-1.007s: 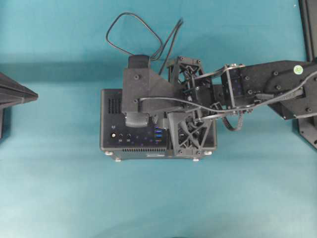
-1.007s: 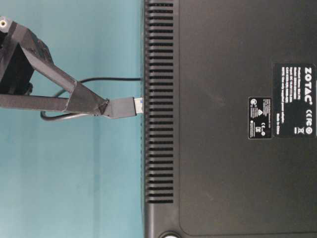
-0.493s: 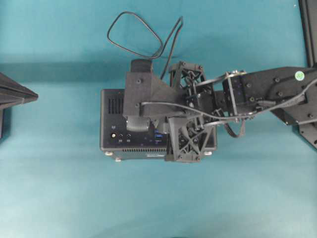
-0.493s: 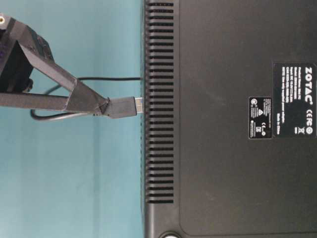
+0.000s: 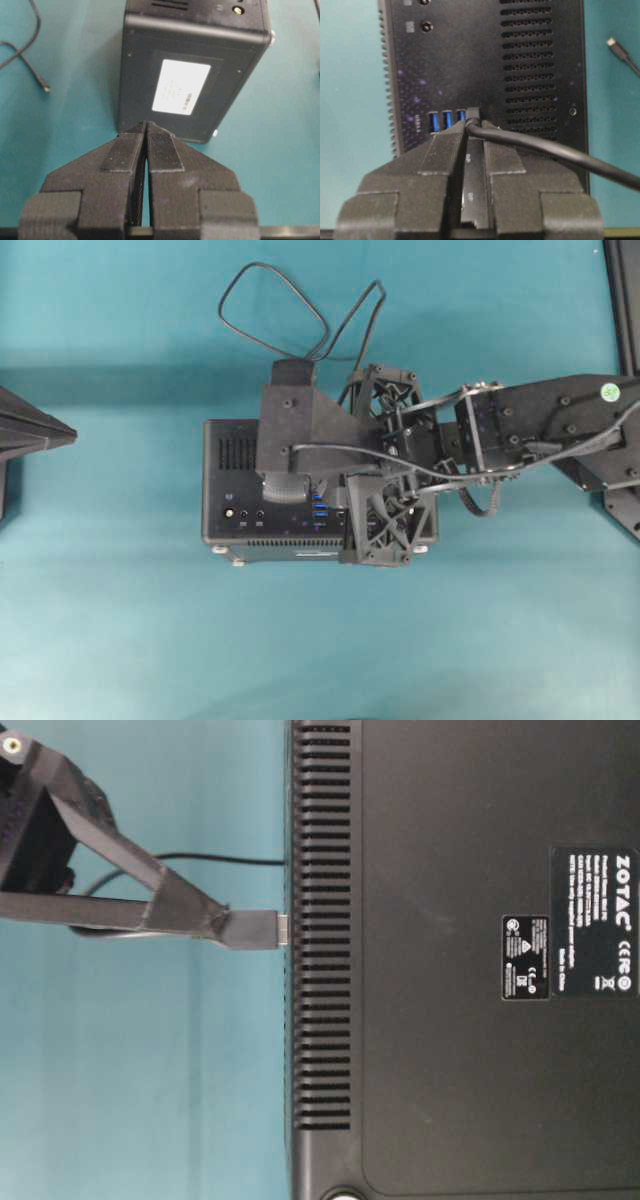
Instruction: Insert the USB into the PC box with both arms.
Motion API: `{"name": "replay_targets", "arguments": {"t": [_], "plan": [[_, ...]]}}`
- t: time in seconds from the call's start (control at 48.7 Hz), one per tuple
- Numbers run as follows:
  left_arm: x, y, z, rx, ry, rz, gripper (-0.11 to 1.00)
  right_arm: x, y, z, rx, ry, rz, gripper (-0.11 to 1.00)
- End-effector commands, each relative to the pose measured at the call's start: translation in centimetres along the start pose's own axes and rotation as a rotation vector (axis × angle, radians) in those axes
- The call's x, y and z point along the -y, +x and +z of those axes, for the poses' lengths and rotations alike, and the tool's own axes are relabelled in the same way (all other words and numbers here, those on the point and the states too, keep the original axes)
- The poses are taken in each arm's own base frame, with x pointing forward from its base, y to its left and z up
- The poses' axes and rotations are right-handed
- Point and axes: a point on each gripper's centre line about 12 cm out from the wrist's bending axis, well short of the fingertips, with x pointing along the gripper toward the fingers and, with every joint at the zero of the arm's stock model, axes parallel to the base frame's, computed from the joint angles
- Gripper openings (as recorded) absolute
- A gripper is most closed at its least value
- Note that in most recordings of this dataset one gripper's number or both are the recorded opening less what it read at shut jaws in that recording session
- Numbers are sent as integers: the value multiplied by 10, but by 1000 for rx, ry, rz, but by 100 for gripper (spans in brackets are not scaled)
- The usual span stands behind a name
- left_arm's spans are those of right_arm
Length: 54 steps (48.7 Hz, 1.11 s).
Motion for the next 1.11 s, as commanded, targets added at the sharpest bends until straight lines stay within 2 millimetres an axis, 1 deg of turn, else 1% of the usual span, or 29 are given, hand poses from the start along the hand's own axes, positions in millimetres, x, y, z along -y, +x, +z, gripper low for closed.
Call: {"name": "replay_targets", "arguments": {"t": [0.0,0.082,0.226,0.288,0.431,0.575,0.883,1.089], "plan": [[1,0,5,12,-1,-2,0,1,0,1,11,17,1,8],[1,0,5,12,-1,-2,0,-3,2,2,20,13,11,8],[1,0,5,12,-1,-2,0,-15,4,-1,6,2,31,8],[1,0,5,12,-1,-2,0,-16,5,-3,-5,7,32,8],[1,0,4,8,-1,-2,0,-16,5,-8,-25,22,28,8],[1,0,4,9,-1,-2,0,-15,5,-7,-21,22,25,8],[1,0,4,11,-1,-2,0,-1,7,-4,-15,39,-1,8],[0,1,2,3,-1,-1,0,-5,1,1,13,46,22,8]]}}
